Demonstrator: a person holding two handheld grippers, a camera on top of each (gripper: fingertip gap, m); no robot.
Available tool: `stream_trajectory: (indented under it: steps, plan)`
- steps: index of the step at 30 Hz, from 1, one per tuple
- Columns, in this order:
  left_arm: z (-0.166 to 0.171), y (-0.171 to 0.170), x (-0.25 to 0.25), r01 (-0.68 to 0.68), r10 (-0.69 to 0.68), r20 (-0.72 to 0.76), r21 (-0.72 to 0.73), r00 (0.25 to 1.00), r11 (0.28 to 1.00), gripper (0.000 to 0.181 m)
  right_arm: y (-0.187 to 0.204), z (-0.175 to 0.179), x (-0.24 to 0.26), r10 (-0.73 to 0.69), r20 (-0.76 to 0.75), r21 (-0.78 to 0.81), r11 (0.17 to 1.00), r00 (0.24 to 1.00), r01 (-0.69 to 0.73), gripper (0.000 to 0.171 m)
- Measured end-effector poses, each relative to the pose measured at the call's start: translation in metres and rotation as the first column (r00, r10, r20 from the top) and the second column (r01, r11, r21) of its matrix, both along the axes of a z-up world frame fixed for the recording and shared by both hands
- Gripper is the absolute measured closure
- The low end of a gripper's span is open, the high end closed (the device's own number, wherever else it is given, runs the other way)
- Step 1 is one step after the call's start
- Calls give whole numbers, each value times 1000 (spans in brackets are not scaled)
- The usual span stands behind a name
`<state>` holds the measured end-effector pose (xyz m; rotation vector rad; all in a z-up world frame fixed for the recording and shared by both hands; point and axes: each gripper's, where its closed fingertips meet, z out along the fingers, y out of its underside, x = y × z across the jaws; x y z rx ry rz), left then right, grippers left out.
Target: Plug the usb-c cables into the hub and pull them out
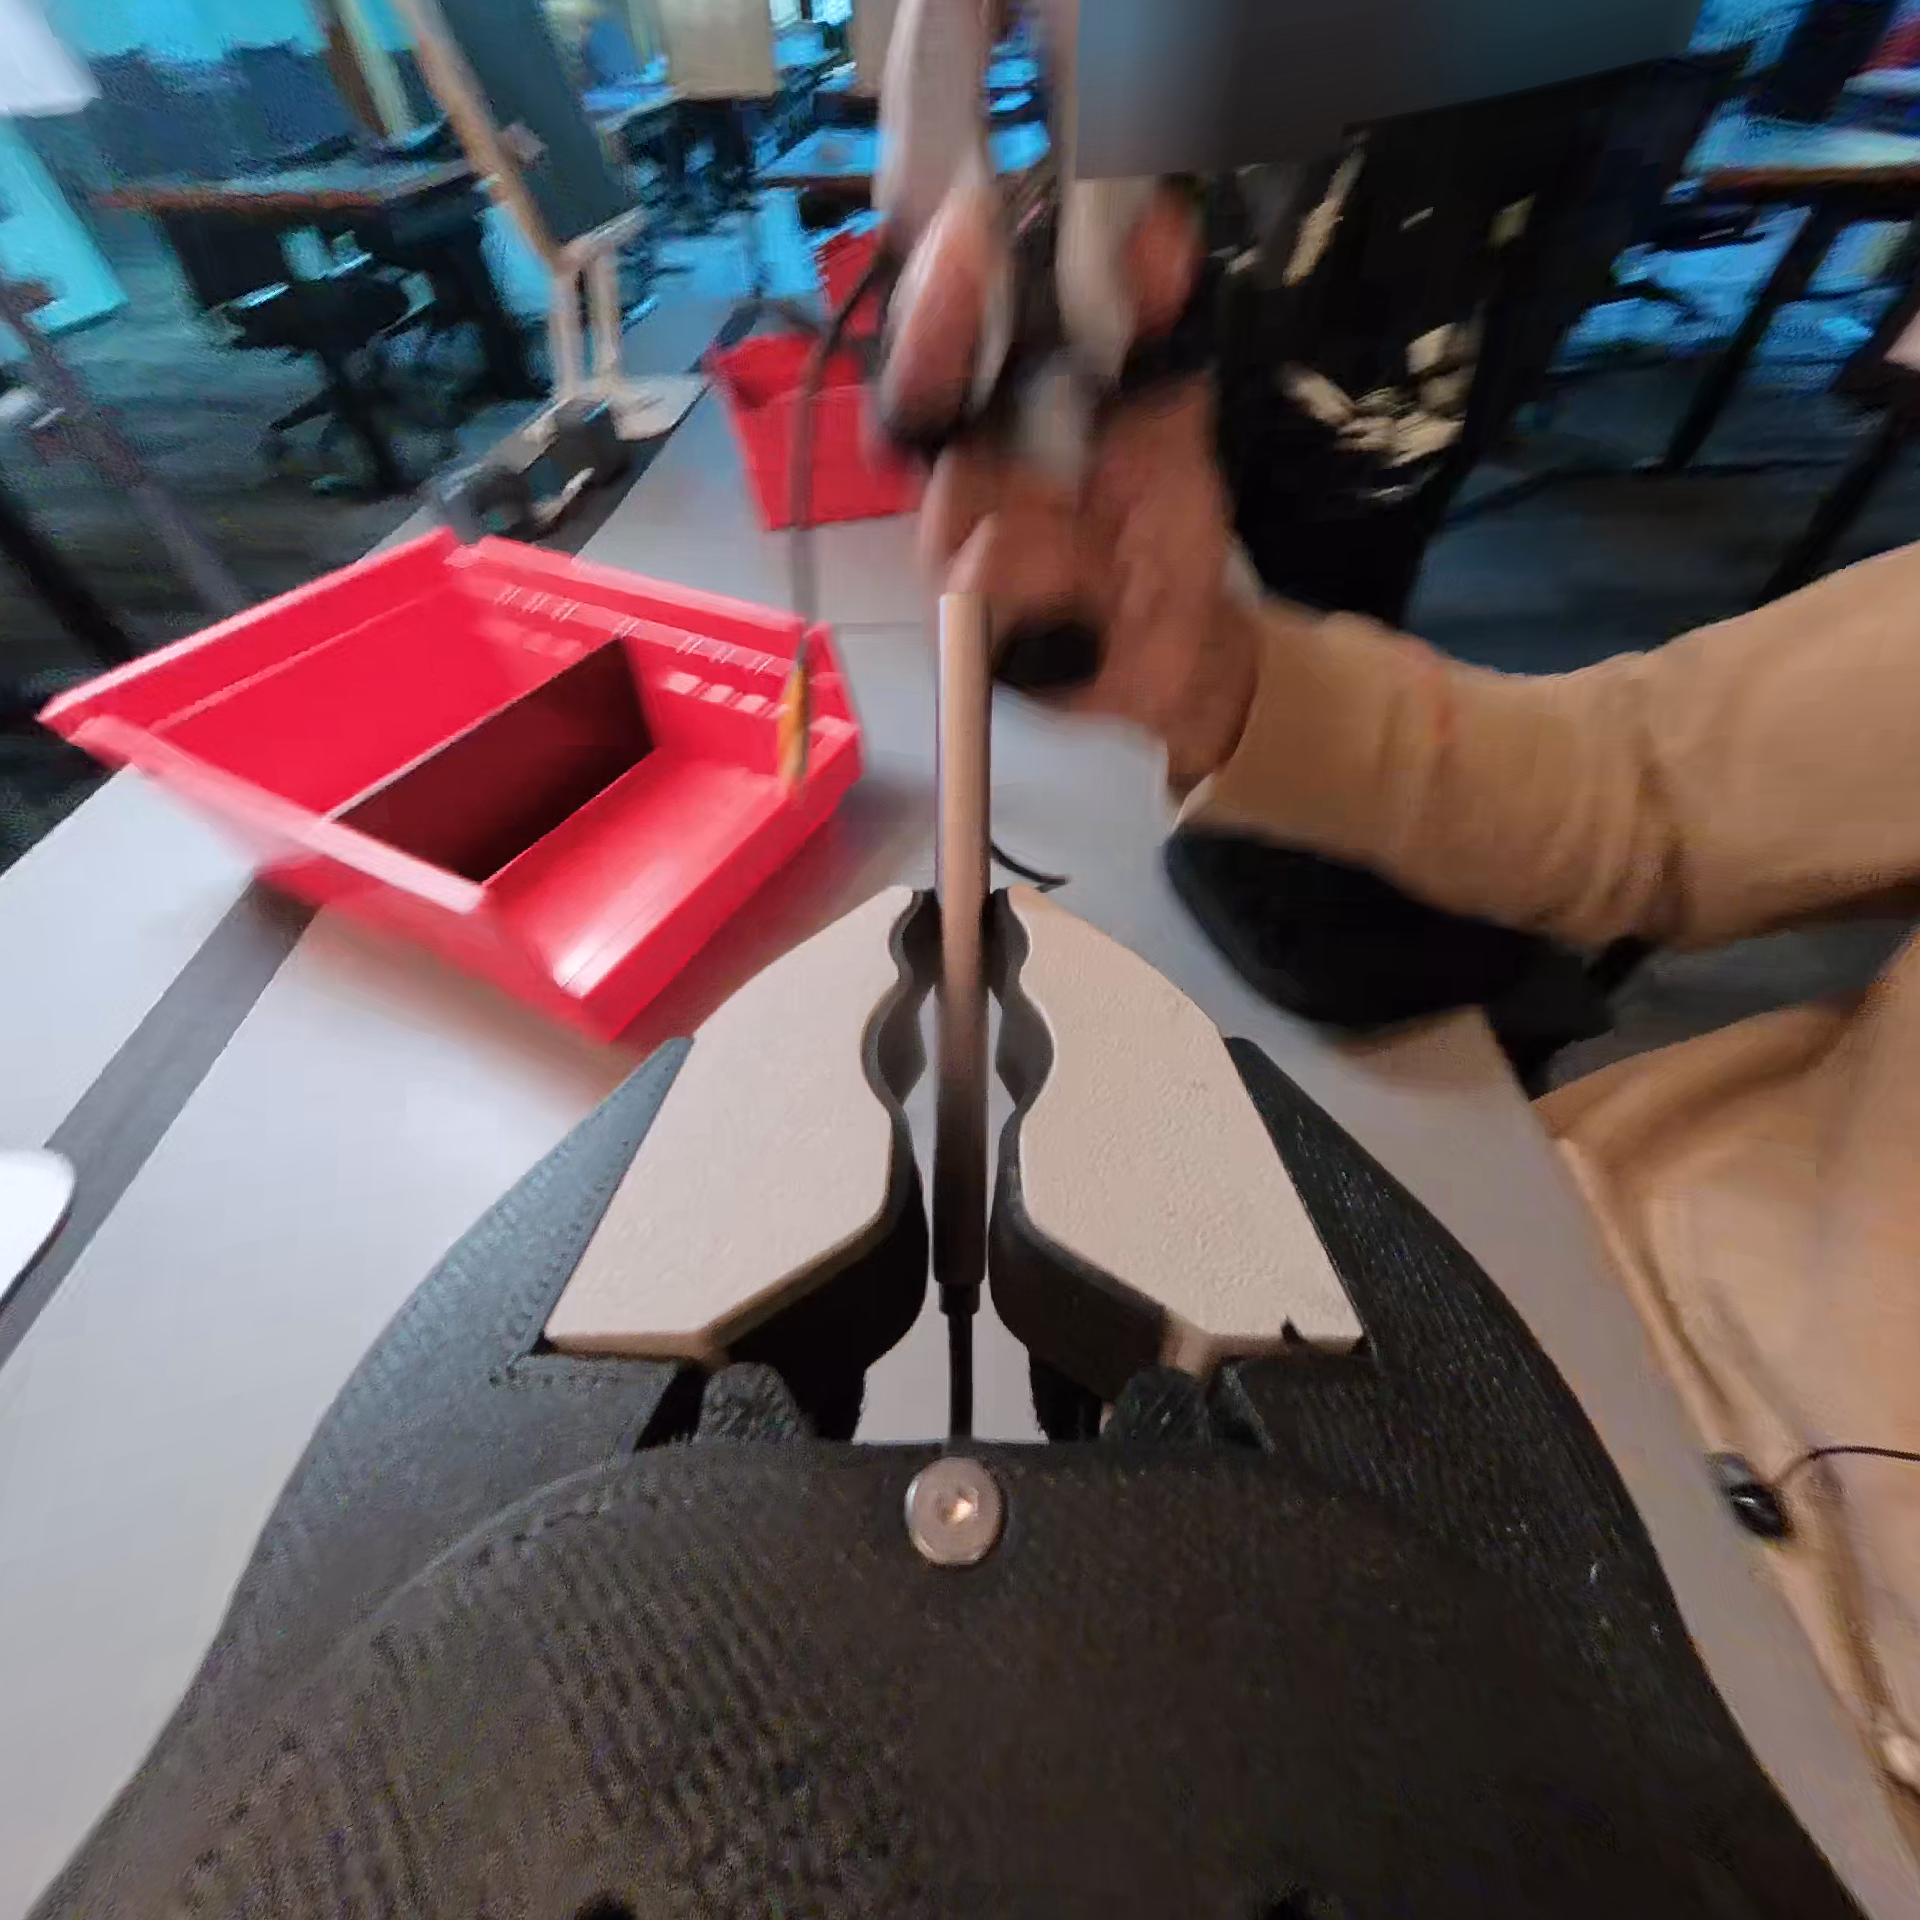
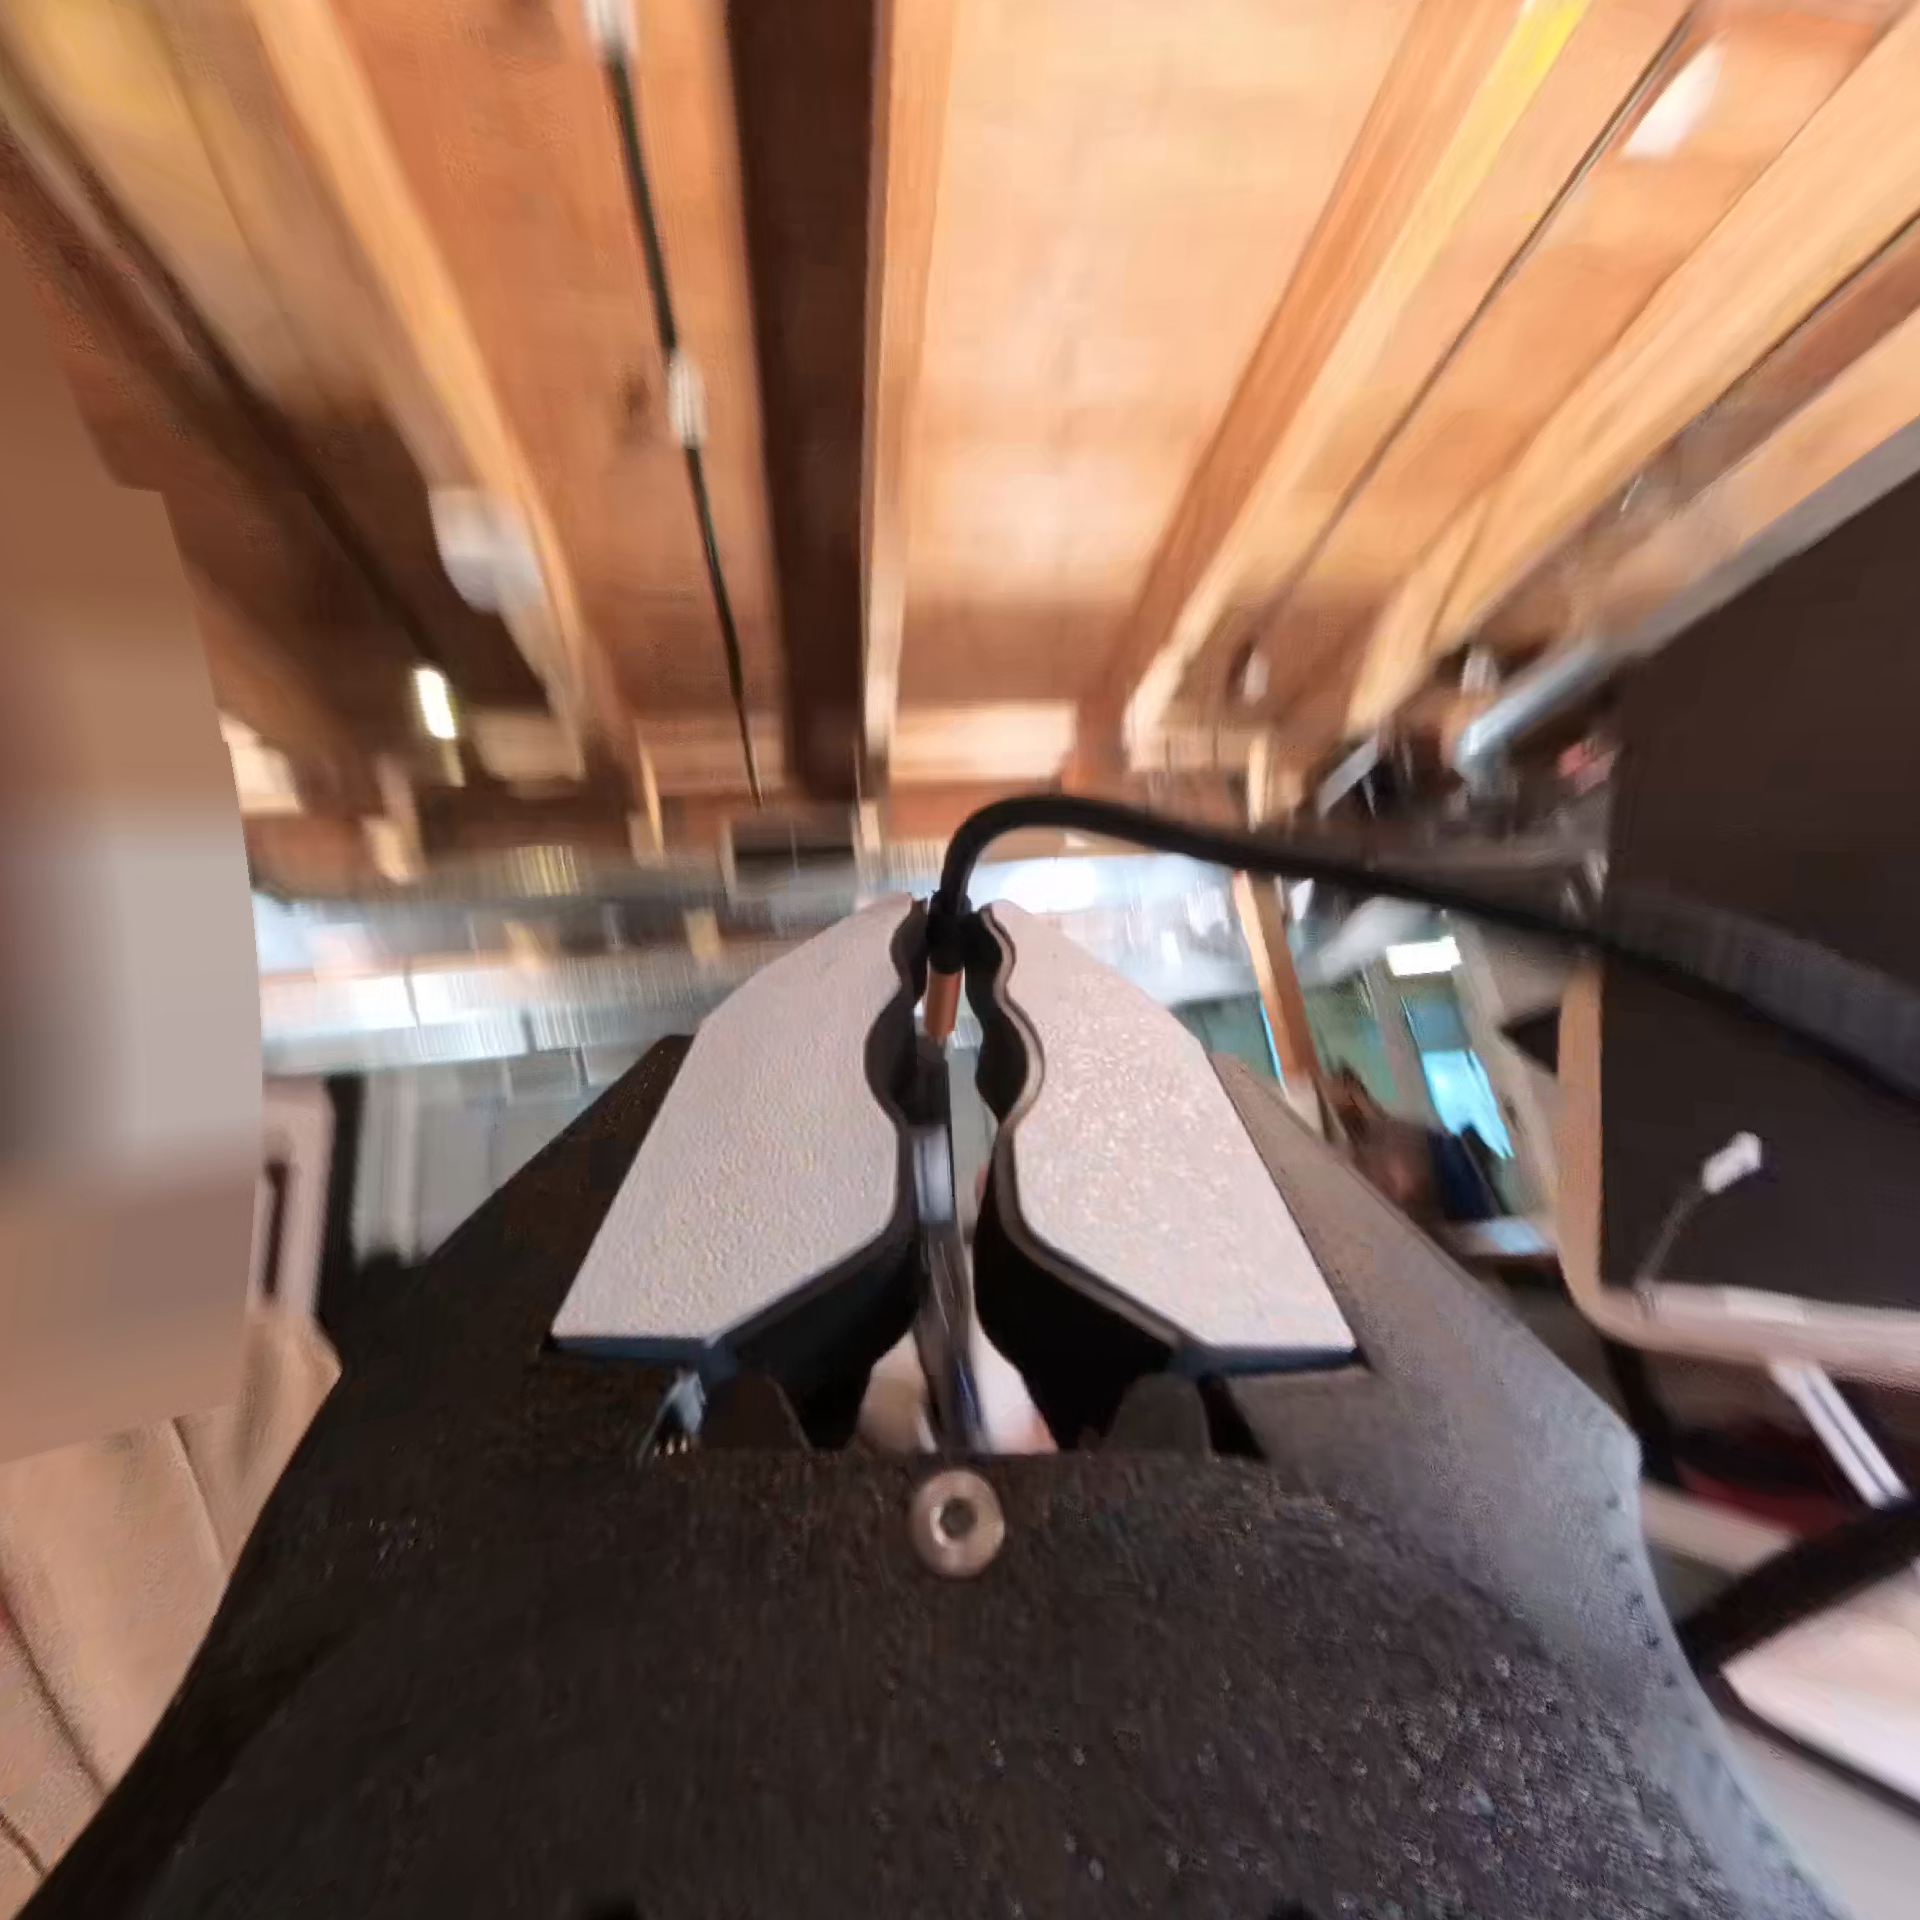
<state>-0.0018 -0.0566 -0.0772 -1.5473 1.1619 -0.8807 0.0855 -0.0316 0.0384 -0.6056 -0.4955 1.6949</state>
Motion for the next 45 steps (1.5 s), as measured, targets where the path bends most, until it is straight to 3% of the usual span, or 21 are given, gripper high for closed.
stream_trajectory:
  steps: [1,2,3,4,7,12,15,20,25,29,32,33,42,45]
  plan:
    - [-9,9,-13,-47,47,6,-16,999,999,172,11,16,41,-21,-96,-11,1000,995,20,164]
    - [-10,16,-24,-71,73,44,-47,996,996,172,4,19,51,-121,-11,79,989,993,122,164]
    - [-3,20,-32,-85,87,72,-34,994,996,172,-9,10,36,-193,150,174,970,970,167,164]
    - [10,22,-37,-94,94,91,0,991,996,172,-14,2,27,-217,219,201,964,951,174,164]
    - [40,24,-48,-140,132,101,77,986,987,172,1,-14,22,-171,262,120,982,950,144,164]
    - [51,22,-71,-241,232,73,149,970,959,172,9,-13,12,-186,392,122,981,901,150,164]
    - [59,22,-80,-272,260,95,161,961,949,172,21,-19,13,-247,512,113,969,823,221,163]
    - [73,19,-91,-296,274,141,173,951,939,172,59,-61,18,-295,794,119,933,532,338,164]
    - [79,16,-93,-314,290,136,208,947,926,172,96,-113,24,-139,966,60,941,217,333,164]
    - [78,17,-92,-318,296,126,212,947,924,172,111,-151,27,73,997,-59,955,-37,290,163]
    - [75,18,-92,-315,295,121,209,948,926,172,133,-177,44,81,944,15,957,-319,290,163]
    - [74,19,-92,-314,295,119,208,948,926,172,143,-181,48,68,924,49,955,-375,293,163]
    - [73,20,-100,-319,301,116,215,947,923,172,178,-206,73,41,708,184,953,-705,240,163]
    - [78,20,-104,-330,307,135,214,942,919,172,174,-220,95,71,635,175,957,-770,232,163]
